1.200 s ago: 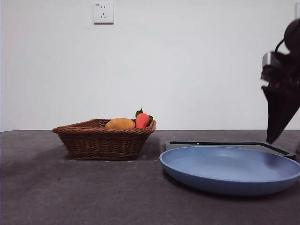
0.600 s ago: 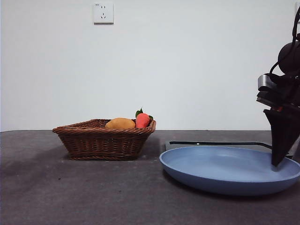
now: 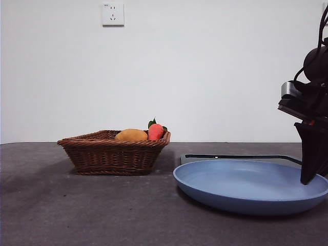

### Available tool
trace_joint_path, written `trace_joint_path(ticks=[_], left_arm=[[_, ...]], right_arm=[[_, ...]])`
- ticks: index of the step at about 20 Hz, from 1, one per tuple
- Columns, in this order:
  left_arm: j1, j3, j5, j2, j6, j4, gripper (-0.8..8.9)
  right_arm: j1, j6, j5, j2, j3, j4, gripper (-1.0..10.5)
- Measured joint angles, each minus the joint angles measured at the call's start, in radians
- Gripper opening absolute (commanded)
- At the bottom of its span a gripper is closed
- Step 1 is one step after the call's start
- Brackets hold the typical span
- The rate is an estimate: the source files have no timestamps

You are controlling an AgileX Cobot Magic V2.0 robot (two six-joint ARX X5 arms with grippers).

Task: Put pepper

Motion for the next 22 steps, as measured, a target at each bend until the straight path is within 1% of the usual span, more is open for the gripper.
trace_joint_path(ticks=[6, 11, 13, 15, 19, 22], left_arm=[[-0.012, 0.0, -0.008, 0.023, -0.025, 0.036, 3.89], [-0.071, 0.04, -0.077, 0.113, -0.047, 0.073, 3.89], [-0.109, 0.078, -0.133, 0.175, -0.053, 0.091, 3.89], [-0.169, 0.148, -0.218, 0.273, -0.067, 0.115, 3.88], [-0.283, 0.354, -0.388, 0.536, -0.09, 0.131, 3.88], [-0.349, 0.51, -0.486, 0.751, -0.098, 0.134, 3.88]], right_arm=[[0.0, 0.031, -0.007, -0.047, 0.0, -0.014, 0.0], [-0.002, 0.05, -0.01, -0.174, 0.0, -0.042, 0.0], [-0.005, 0.058, -0.01, -0.233, 0.0, -0.052, 0.0], [-0.007, 0.069, -0.009, -0.309, 0.0, -0.072, 0.0], [-0.038, 0.093, -0.009, -0.449, 0.0, -0.099, 0.0], [-0.085, 0.108, -0.007, -0.537, 0.0, -0.117, 0.0]])
